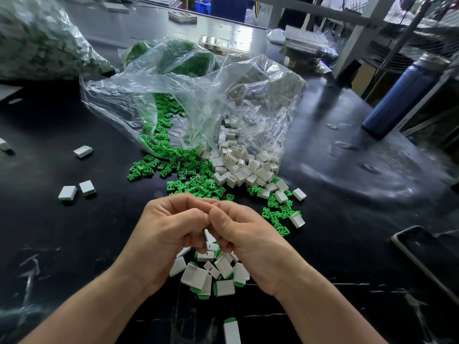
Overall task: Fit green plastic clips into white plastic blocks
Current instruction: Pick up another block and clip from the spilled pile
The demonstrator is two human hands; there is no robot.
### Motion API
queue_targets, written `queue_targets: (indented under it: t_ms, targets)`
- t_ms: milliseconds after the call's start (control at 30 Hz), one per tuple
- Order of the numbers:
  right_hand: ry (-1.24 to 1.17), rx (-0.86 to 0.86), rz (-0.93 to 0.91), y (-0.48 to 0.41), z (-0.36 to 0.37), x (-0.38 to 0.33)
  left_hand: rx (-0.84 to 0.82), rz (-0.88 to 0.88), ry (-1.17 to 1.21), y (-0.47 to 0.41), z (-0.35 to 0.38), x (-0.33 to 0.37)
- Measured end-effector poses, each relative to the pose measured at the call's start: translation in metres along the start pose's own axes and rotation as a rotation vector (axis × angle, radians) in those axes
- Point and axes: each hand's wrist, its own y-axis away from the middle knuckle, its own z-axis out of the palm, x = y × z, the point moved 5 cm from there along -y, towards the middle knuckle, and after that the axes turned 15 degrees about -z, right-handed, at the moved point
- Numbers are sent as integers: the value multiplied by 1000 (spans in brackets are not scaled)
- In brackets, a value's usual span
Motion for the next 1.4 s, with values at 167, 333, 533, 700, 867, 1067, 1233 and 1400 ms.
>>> queue_targets:
  t_ms: [167,333,533,700,867,1067,1233,1400]
  targets:
    - [2,2,0,0,-1,0,5,-3,8,0,1,-1]
    - [11,7,-7,0,-1,0,9,-2,5,0,1,-1]
    - [-15,8,-5,1,-2,0,-4,12,-12,1,-2,-1]
    - [-39,-12,-10,0,-6,1,-43,26,-42,0,-2,1]
    - [-15,-65,2,1,-7,2,-57,14,-56,0,-1,2]
    - [89,-64,30,1,-15,-1,-27,-16,-56,-1,-2,2]
    - [108,94,-21,-1,-26,-1,-8,0,-25,1,-4,5]
    - [70,158,-30,0,-27,1,-2,-3,-29,1,-4,5]
